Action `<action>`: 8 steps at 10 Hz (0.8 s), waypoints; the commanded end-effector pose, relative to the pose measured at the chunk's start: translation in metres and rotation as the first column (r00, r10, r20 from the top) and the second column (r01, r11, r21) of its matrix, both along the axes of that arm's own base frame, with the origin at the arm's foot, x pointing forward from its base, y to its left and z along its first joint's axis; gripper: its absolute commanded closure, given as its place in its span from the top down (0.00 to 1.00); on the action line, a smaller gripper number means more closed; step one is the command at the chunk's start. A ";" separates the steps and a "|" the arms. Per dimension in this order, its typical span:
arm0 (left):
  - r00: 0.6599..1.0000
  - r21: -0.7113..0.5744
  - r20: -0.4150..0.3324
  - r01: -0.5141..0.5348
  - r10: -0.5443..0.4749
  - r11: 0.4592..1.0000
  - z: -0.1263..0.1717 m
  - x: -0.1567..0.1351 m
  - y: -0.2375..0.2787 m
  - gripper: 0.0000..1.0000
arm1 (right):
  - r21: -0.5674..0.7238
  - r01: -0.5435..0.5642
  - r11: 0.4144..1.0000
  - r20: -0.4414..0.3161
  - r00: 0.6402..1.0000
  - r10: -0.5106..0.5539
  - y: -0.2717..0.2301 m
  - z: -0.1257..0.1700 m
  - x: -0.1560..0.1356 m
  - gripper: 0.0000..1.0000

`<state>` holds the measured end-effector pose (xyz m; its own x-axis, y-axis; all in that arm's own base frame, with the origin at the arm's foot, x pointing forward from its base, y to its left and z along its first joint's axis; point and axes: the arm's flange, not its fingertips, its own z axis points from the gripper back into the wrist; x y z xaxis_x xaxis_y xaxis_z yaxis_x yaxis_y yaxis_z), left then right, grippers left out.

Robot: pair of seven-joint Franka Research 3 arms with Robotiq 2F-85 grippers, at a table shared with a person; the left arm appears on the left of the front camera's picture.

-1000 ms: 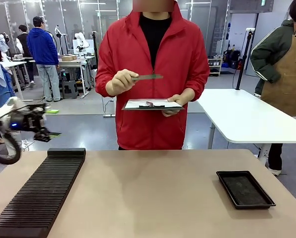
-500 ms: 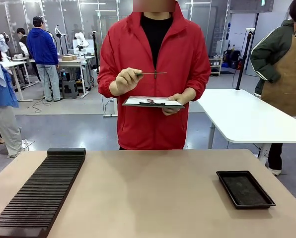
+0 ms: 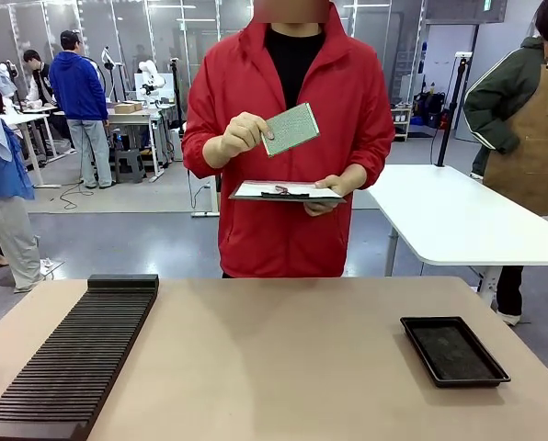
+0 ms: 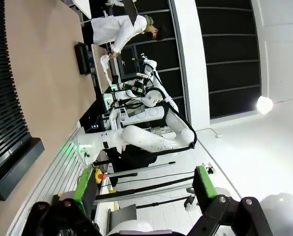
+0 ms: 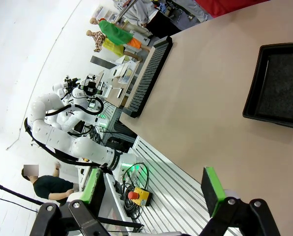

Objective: Inspect the PCB.
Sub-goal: Pick up the Blank PCB that the human is holding.

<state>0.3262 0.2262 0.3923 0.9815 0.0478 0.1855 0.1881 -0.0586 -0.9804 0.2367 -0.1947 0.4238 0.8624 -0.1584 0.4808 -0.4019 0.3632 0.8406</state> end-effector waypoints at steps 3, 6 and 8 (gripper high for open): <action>1.000 0.002 -0.010 0.020 -0.020 1.000 0.000 0.003 -0.005 1.00 | 0.005 0.000 1.000 0.026 1.000 0.000 -0.002 0.001 0.000 1.00; 1.000 0.002 -0.010 0.020 -0.020 1.000 0.000 0.003 -0.005 1.00 | 0.005 0.000 1.000 0.026 1.000 0.000 -0.002 0.001 0.000 1.00; 1.000 0.002 -0.010 0.020 -0.020 1.000 0.000 0.003 -0.005 1.00 | 0.005 0.000 1.000 0.026 1.000 0.000 -0.002 0.001 0.000 1.00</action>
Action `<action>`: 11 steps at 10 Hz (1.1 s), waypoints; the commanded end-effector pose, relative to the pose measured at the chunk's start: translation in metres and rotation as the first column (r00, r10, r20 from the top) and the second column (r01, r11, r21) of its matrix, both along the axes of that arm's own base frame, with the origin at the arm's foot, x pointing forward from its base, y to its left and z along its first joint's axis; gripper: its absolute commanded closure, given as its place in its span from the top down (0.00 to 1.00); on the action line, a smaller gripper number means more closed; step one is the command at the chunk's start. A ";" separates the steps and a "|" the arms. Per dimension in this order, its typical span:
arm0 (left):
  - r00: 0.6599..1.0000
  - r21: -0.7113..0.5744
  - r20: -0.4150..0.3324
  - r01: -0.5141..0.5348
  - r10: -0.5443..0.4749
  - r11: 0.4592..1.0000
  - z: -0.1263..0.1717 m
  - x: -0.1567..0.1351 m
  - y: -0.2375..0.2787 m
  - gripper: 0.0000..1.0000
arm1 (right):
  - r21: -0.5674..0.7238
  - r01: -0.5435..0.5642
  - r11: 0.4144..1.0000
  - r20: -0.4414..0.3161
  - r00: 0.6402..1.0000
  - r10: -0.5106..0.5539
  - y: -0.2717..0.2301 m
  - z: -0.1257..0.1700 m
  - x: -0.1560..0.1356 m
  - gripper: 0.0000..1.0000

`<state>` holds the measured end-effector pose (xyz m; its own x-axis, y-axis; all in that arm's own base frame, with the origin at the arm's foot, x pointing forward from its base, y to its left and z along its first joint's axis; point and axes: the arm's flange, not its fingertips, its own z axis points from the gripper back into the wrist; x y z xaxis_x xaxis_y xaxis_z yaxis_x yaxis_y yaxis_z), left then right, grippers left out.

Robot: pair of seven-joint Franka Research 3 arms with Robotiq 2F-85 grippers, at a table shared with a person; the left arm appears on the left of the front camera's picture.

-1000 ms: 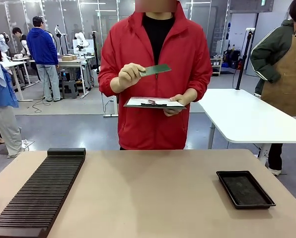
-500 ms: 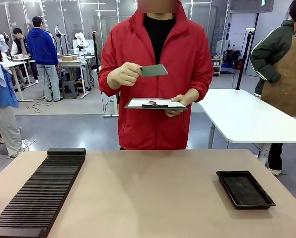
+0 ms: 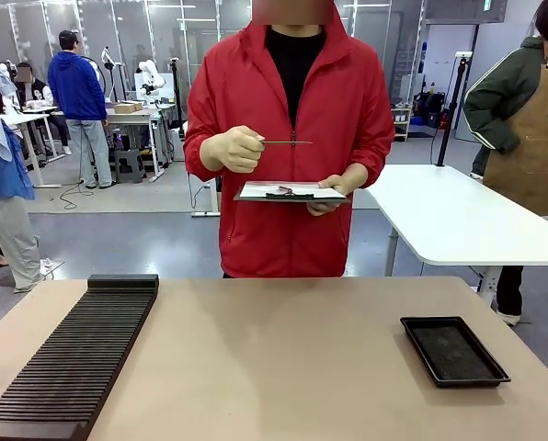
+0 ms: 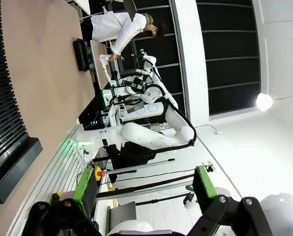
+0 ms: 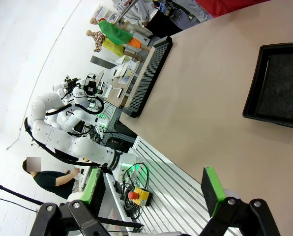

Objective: Inspect the PCB.
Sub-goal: Pick up the Blank PCB that the human is holding.

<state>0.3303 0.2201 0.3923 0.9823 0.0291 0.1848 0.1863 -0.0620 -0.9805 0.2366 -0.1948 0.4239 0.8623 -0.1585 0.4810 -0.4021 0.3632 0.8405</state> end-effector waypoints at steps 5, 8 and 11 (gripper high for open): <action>1.000 0.002 -0.009 0.001 -0.001 1.000 0.000 -0.001 0.001 1.00 | 0.005 0.000 1.000 0.025 1.000 0.000 -0.002 0.001 0.000 1.00; 1.000 0.002 -0.009 0.001 -0.001 1.000 0.000 -0.001 0.001 1.00 | 0.005 0.000 1.000 0.025 1.000 0.000 -0.002 0.001 0.000 1.00; 1.000 0.002 -0.009 0.001 -0.001 1.000 0.000 -0.001 0.001 1.00 | 0.005 0.000 1.000 0.025 1.000 0.000 -0.002 0.001 0.000 1.00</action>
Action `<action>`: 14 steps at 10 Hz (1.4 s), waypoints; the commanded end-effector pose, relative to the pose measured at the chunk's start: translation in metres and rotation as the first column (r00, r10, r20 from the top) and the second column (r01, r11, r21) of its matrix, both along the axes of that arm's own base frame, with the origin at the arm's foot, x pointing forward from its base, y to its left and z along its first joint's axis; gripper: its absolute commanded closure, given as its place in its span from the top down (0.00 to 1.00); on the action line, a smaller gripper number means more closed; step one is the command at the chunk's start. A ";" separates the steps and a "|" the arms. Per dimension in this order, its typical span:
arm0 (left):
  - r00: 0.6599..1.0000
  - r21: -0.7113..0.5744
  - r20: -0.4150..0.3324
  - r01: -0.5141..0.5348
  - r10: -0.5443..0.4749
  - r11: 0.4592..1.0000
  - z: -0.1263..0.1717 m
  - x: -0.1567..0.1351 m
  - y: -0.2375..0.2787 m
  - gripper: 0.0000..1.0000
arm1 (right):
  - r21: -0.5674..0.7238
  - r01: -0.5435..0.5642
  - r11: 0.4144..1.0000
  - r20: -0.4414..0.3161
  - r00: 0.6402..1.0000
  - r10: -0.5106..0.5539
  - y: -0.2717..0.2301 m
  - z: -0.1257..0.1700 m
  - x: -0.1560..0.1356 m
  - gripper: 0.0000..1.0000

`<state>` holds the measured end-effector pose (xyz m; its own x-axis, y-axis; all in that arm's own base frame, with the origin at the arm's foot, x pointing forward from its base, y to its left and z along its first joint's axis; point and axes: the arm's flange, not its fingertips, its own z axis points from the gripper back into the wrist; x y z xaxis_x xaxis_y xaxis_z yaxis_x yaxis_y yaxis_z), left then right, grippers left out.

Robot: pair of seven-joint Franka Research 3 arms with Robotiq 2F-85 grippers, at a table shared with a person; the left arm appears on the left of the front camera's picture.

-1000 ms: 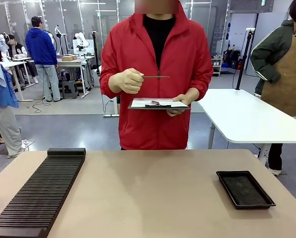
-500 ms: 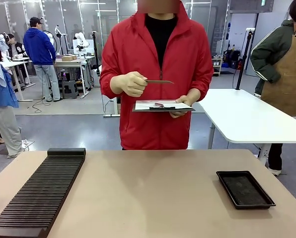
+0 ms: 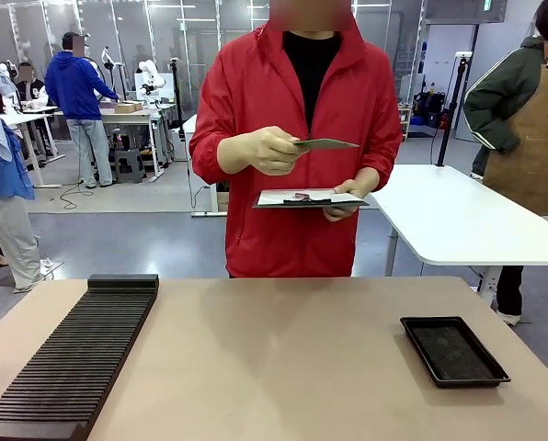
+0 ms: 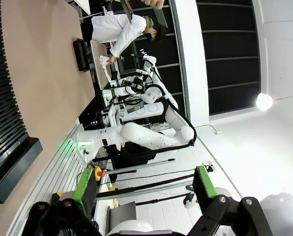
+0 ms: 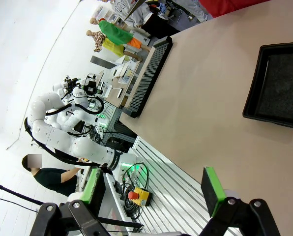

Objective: Inspect the PCB.
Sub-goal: Pick up the Blank PCB that the human is holding.

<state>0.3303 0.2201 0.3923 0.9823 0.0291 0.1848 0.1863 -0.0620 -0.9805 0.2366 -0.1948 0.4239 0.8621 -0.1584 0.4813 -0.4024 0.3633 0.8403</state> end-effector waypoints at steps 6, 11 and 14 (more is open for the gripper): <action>1.000 0.002 -0.009 0.001 -0.001 1.000 0.000 -0.001 0.001 1.00 | 0.015 -0.047 0.999 -0.017 0.999 0.047 0.009 0.017 0.007 1.00; 1.000 0.002 -0.009 0.001 -0.001 1.000 0.000 -0.001 0.001 1.00 | 0.080 -0.225 0.971 -0.306 0.922 0.239 0.049 0.079 0.058 1.00; 1.000 0.002 -0.009 0.001 -0.001 1.000 0.000 -0.001 0.001 1.00 | 0.108 -0.228 0.967 -0.340 0.906 0.252 0.071 0.093 0.082 1.00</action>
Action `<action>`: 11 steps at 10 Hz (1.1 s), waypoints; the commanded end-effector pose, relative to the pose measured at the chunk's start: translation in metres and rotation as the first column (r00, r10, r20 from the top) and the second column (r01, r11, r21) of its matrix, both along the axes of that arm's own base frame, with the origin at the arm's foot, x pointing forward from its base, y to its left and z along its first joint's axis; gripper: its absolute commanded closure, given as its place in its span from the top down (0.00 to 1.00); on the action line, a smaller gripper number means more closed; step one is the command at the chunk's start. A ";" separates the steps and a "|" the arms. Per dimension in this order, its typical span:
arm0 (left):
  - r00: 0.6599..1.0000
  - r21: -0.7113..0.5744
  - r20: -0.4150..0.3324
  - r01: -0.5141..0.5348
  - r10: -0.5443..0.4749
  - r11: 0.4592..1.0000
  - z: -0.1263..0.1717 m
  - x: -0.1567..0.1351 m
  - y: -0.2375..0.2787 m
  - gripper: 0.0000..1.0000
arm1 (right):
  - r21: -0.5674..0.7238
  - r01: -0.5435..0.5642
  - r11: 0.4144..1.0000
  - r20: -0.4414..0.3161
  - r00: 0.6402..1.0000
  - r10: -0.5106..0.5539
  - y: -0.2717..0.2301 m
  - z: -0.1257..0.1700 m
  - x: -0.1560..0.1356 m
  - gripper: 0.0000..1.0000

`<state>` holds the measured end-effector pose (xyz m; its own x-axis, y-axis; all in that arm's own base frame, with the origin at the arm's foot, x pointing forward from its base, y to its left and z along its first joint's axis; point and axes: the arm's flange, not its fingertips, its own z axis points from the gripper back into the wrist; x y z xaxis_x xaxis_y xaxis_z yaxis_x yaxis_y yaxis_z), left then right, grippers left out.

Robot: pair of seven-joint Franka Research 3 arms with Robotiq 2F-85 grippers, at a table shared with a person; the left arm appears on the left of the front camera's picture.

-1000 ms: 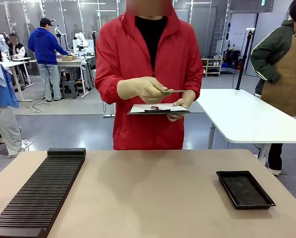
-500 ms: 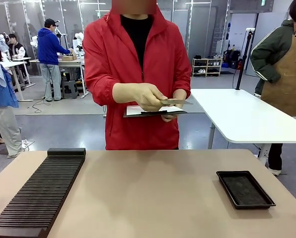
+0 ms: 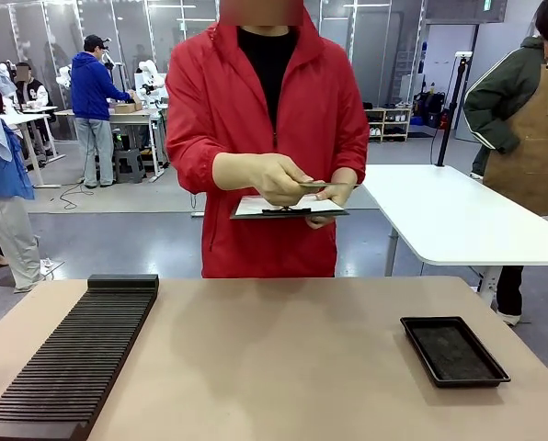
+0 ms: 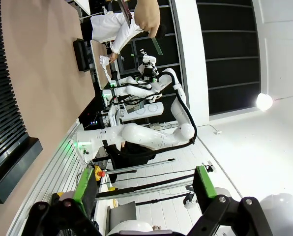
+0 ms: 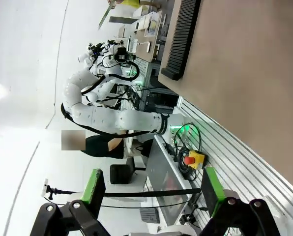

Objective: Inspect the PCB.
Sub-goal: Pick up the Blank PCB that the human is holding.

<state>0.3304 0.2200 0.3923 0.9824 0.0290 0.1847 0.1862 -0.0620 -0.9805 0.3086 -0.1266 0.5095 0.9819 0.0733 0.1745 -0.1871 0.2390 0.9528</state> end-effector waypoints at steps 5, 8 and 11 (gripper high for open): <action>1.000 0.002 -0.009 0.001 -0.001 1.000 0.000 -0.001 0.001 1.00 | 0.099 0.055 0.994 -0.197 0.980 -0.034 0.095 0.047 0.081 1.00; 1.000 0.002 -0.009 0.001 -0.001 1.000 0.000 -0.001 0.001 1.00 | 0.065 0.169 0.983 -0.298 0.944 -0.143 0.143 0.052 0.108 1.00; 1.000 0.002 -0.009 0.001 -0.001 1.000 0.000 -0.001 0.001 1.00 | 0.057 0.180 0.982 -0.347 0.926 -0.150 0.184 0.049 0.126 1.00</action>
